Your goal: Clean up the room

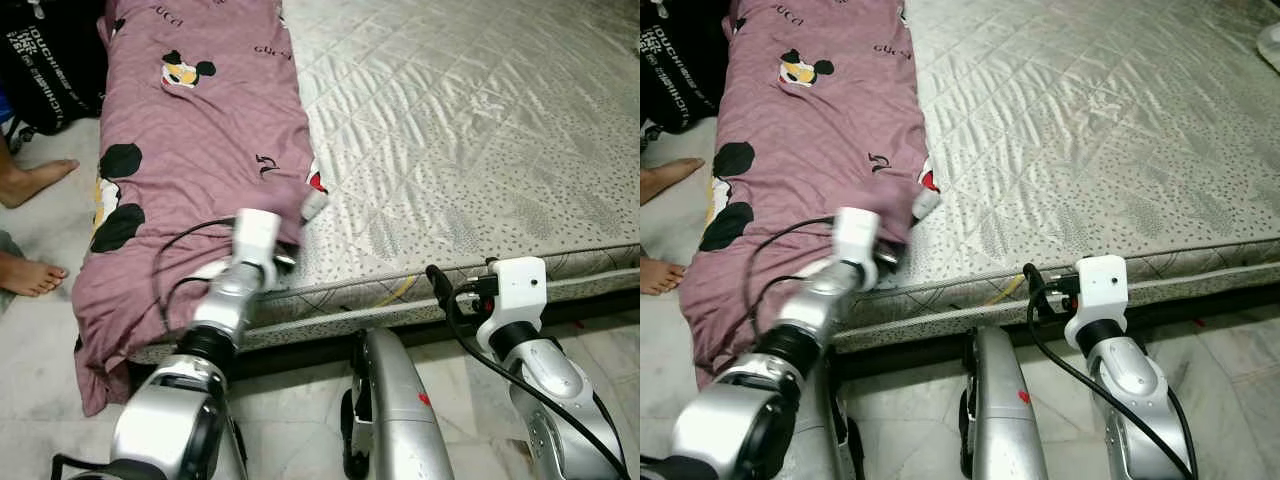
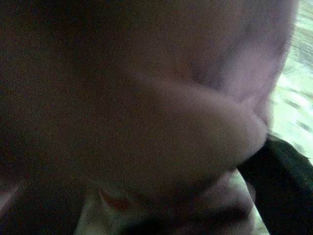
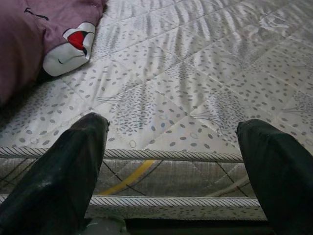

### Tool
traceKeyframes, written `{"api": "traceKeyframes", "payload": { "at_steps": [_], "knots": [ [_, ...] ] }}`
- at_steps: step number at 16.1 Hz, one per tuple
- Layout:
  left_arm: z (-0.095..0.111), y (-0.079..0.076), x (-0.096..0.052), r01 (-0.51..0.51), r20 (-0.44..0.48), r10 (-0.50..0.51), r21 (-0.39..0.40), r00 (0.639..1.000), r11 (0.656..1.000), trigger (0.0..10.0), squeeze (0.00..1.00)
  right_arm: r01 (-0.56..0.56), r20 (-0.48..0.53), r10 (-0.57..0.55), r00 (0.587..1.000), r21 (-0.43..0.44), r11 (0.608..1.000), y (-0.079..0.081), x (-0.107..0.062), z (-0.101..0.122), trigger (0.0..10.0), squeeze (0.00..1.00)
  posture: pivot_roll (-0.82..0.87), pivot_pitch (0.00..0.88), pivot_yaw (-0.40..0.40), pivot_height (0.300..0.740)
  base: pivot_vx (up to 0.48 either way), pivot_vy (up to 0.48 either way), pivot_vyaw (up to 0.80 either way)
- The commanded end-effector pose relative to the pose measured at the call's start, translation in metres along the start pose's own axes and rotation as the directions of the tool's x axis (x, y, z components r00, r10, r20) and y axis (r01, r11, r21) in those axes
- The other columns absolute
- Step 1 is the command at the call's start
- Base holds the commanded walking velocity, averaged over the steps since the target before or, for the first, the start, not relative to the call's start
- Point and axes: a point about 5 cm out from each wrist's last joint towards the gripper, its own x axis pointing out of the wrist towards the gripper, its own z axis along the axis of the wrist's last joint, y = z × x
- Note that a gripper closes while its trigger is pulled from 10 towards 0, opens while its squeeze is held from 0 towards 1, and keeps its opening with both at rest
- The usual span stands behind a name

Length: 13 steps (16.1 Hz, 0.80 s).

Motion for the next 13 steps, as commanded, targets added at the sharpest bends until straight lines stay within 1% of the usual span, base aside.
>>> {"api": "traceKeyframes", "payload": {
  "at_steps": [1, 2, 3, 4, 5, 6, 7, 8, 9, 10, 11, 13],
  "knots": [
    [0.004, -0.026, 0.001, 0.119, 0.026, -0.122, 0.087, 0.992, 0.989, 10.0, 0.0, -0.001, 0.001, 0.001, 1.0, 0.001, 1.0, 0.001, 0.001, 0.002, 10.0, 0.0, -0.12, 0.154, -0.047, 0.535, 0.0, 0.0, 0.0],
    [0.004, -0.037, 0.0, 0.182, 0.028, -0.189, 0.166, 0.982, 0.969, 10.0, 0.0, -0.002, 0.001, 0.002, 1.0, 0.002, 1.0, 0.002, 0.002, 0.002, 10.0, 0.0, -0.12, 0.148, -0.046, 0.535, 0.0, 0.0, 0.0],
    [0.001, -0.053, -0.004, 0.274, 0.016, -0.289, 0.275, 0.957, 0.922, 10.0, 0.0, -0.002, 0.001, 0.002, 1.0, 0.002, 1.0, 0.002, 0.003, 0.002, 10.0, 0.0, -0.12, 0.141, -0.043, 0.535, 0.0, 0.0, 0.0],
    [-0.001, -0.065, -0.008, 0.33, 0.006, -0.355, 0.357, 0.935, 0.874, 10.0, 0.0, -0.002, 0.002, 0.002, 1.0, 0.003, 1.0, 0.001, 0.003, 0.002, 10.0, 0.0, -0.12, 0.139, -0.041, 0.535, 0.0, 0.0, 0.0],
    [-0.002, -0.069, -0.01, 0.343, 0.003, -0.374, 0.394, 0.927, 0.853, 10.0, 0.0, -0.003, 0.002, 0.003, 1.0, 0.003, 1.0, 0.001, 0.003, 0.002, 10.0, 0.0, -0.12, 0.139, -0.041, 0.535, 0.0, 0.0, 0.0],
    [-0.003, -0.079, -0.017, 0.383, -0.005, -0.435, 0.481, 0.901, 0.789, 10.0, 0.0, -0.004, 0.001, 0.004, 1.0, 0.002, 1.0, 0.001, 0.002, 0.002, 10.0, 0.0, -0.11, 0.131, -0.037, 0.535, 0.0, 0.0, 0.0],
    [-0.005, -0.088, -0.025, 0.423, -0.024, -0.495, 0.557, 0.869, 0.715, 10.0, 0.0, -0.004, -0.002, 0.004, 1.0, 0.002, 1.0, 0.0, 0.002, 0.001, 10.0, 0.0, -0.11, 0.128, -0.034, 0.535, 0.0, 0.0, 0.0],
    [-0.008, -0.096, -0.032, 0.447, -0.046, -0.538, 0.618, 0.841, 0.646, 10.0, 0.0, -0.004, -0.005, 0.004, 1.0, 0.001, 1.0, 0.0, 0.002, 0.0, 10.0, 0.0, -0.11, 0.124, -0.033, 0.535, 0.0, 0.0, 0.0],
    [-0.007, -0.1, -0.036, 0.441, -0.05, -0.552, 0.662, 0.832, 0.606, 10.0, 0.0, -0.005, -0.007, 0.005, 1.0, 0.001, 1.0, 0.0, 0.003, -0.001, 10.0, 0.0, -0.1, 0.12, -0.03, 0.535, 0.0, 0.0, 0.0],
    [-0.003, -0.098, -0.037, 0.399, -0.031, -0.535, 0.704, 0.844, 0.588, 10.0, 0.0, -0.005, -0.006, 0.005, 1.0, 0.002, 1.0, 0.001, 0.004, -0.001, 10.0, 0.0, -0.1, 0.118, -0.028, 0.535, 0.0, 0.0, 0.0],
    [0.007, -0.092, -0.036, 0.358, 0.01, -0.526, 0.722, 0.851, 0.592, 10.0, 0.0, -0.005, 0.0, 0.005, 1.0, 0.005, 1.0, 0.002, 0.007, -0.001, 10.0, 0.0, -0.09, 0.111, -0.026, 0.535, 0.0, 0.0, 0.0],
    [0.023, -0.088, -0.037, 0.272, 0.126, -0.511, 0.726, 0.85, 0.632, 10.0, 0.0, 0.002, 0.012, -0.002, 1.0, 0.005, 1.0, 0.002, 0.011, 0.001, 10.0, 0.0, -0.08, 0.106, -0.025, 0.535, 0.0, 0.0, 0.0]
  ]
}}
